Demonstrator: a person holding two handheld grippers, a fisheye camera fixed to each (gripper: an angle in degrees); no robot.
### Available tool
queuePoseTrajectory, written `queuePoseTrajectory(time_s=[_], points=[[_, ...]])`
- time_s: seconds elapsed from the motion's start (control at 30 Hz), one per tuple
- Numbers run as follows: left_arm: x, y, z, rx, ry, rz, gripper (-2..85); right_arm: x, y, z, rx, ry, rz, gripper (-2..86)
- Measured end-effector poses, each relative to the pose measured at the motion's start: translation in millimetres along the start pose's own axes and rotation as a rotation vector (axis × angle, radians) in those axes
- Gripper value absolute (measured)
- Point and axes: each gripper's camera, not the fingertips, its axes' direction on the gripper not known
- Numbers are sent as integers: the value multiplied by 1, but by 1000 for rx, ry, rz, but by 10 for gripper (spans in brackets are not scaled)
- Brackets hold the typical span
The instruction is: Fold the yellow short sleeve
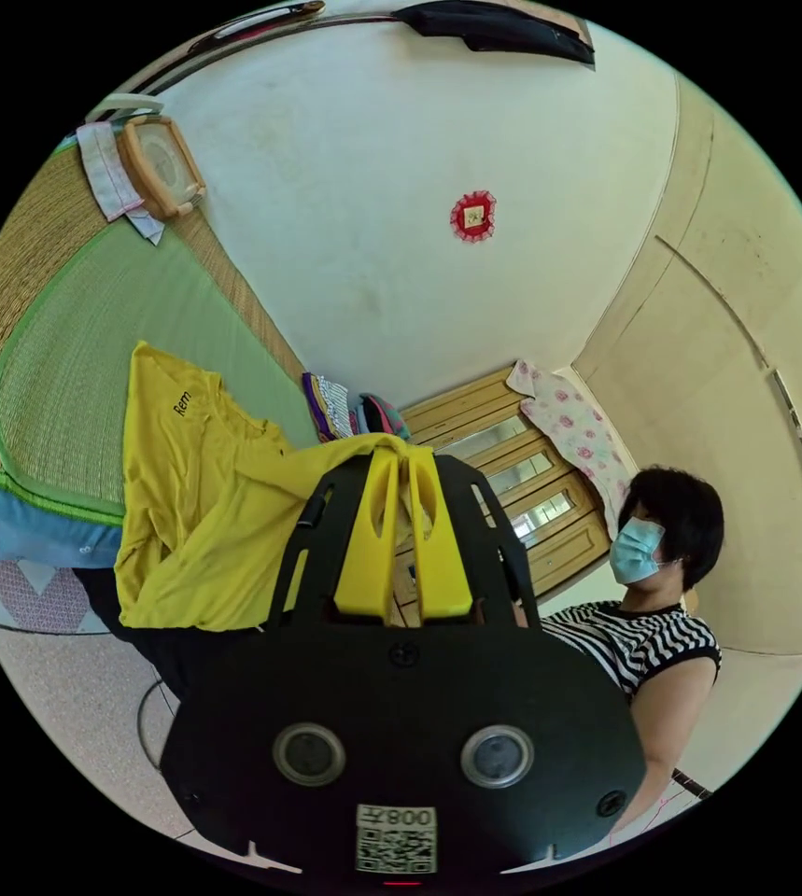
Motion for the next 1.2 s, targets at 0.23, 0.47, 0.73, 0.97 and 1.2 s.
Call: queuePoseTrajectory(time_s=[0.23,0.47,0.73,0.97,1.2], points=[[-43,-93,49,3,-79,-81,17,47,-87,58,-10,73,78,10],[-96,-173,95,6,-166,-185,17,111,-175,123,-31,153,192,9],[-147,-252,139,-22,-247,-266,18,178,-259,186,-55,215,301,9],[-183,-318,178,-73,-305,-304,20,222,-325,236,-104,265,361,10],[-210,-366,210,-98,-340,-345,22,253,-372,276,-131,297,422,11]])
